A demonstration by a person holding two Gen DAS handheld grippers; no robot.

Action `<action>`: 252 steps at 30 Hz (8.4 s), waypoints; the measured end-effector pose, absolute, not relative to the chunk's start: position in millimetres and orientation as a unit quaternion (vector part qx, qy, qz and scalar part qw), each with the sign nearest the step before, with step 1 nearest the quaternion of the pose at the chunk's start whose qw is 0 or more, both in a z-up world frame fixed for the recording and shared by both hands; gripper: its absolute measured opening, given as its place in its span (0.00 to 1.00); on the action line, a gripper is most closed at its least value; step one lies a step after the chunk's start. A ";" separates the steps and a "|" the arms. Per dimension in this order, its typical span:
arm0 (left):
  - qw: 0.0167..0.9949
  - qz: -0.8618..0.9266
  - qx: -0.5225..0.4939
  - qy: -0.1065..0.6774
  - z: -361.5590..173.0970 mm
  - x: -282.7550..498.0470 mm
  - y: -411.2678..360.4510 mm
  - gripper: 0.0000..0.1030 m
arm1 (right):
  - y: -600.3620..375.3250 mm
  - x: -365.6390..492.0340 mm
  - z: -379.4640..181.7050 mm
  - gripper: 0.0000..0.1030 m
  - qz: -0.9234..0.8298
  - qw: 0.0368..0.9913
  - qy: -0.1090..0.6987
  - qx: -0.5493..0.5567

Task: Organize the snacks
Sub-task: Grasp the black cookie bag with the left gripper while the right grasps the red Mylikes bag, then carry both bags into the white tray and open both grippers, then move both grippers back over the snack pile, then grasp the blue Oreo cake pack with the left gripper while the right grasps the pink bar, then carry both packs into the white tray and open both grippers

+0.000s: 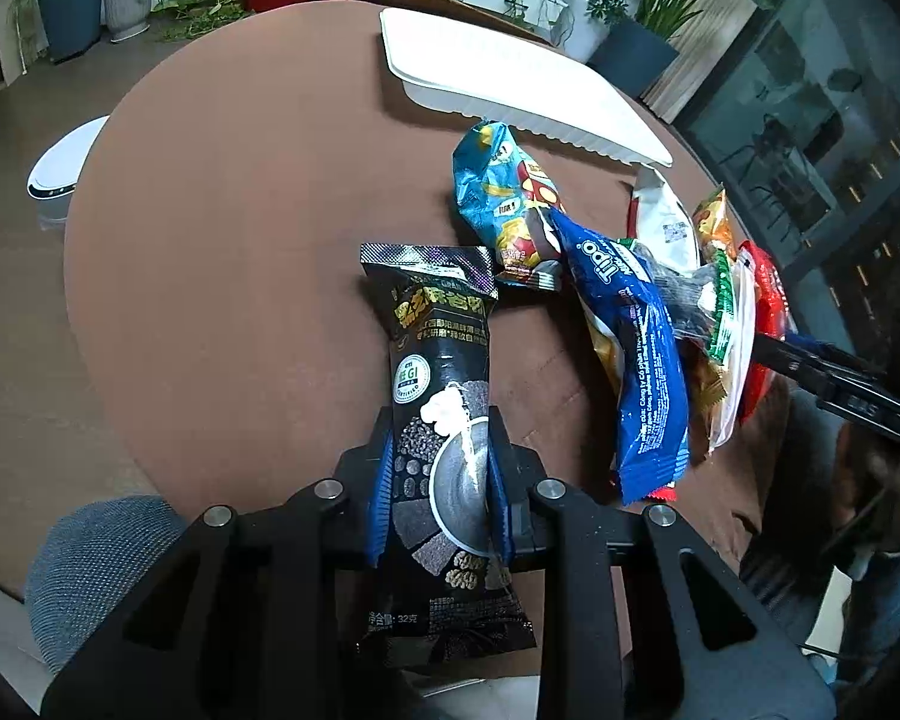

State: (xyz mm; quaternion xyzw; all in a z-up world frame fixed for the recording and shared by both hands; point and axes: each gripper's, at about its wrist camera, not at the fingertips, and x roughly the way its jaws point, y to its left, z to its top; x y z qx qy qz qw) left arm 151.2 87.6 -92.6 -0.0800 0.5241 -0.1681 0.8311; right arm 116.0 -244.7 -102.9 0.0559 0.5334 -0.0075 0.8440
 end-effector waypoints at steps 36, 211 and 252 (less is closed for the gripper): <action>0.841 -0.194 -0.151 0.482 -66.3 131.8 121.2 0.23 | -317.0 93.1 -82.5 0.32 -0.006 0.847 0.482 0.227; 0.828 -0.224 -0.053 0.510 -84.8 160.3 22.7 0.24 | -268.9 116.4 -105.0 0.18 -0.023 0.834 0.506 0.219; 0.867 -0.196 -0.038 0.456 7.6 432.9 35.1 0.24 | -244.0 337.1 -24.5 0.17 0.082 0.880 0.454 0.114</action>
